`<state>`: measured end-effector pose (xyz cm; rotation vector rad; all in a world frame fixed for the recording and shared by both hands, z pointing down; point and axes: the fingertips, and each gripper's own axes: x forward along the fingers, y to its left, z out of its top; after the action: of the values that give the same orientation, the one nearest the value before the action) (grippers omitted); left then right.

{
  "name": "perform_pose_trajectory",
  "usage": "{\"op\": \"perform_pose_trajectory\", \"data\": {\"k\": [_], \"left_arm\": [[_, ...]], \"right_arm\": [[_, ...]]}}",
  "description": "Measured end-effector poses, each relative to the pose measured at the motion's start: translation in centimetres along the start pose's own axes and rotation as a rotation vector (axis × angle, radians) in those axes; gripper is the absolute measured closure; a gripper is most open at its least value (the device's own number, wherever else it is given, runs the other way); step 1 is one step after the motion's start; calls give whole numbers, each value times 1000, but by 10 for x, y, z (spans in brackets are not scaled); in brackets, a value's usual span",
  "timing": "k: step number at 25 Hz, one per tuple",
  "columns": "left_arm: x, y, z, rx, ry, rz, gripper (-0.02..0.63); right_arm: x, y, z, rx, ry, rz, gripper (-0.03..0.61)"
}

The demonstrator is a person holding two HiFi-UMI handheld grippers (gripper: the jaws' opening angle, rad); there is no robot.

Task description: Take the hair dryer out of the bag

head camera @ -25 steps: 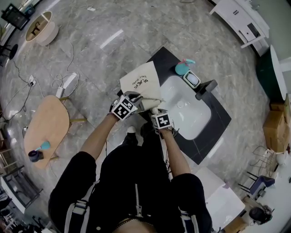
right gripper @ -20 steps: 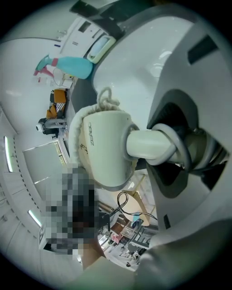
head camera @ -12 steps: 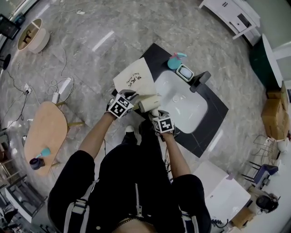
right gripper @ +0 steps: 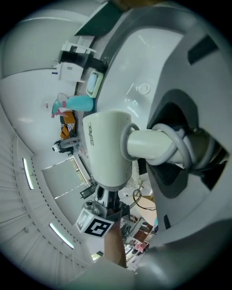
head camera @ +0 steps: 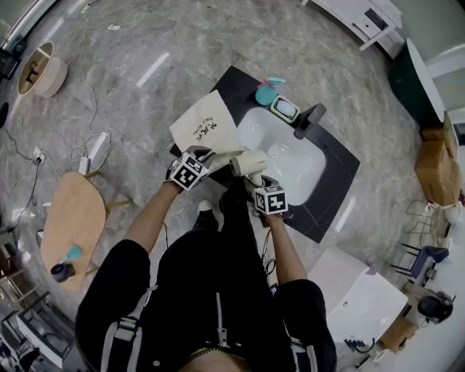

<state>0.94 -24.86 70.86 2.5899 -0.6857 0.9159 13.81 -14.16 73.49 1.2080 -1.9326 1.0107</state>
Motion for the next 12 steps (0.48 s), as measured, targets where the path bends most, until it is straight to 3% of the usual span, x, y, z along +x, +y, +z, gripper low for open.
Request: {"op": "perform_pose_trajectory", "data": {"k": [5,12], "left_arm": [[13,-7,-10,8,30,-14,555],[32,-16,-29,7,92,-28,554]], "right_arm": [[-14,-12,3,79,-59,-1,364],[-35,-23,9,114,-128,-10,364]]}}
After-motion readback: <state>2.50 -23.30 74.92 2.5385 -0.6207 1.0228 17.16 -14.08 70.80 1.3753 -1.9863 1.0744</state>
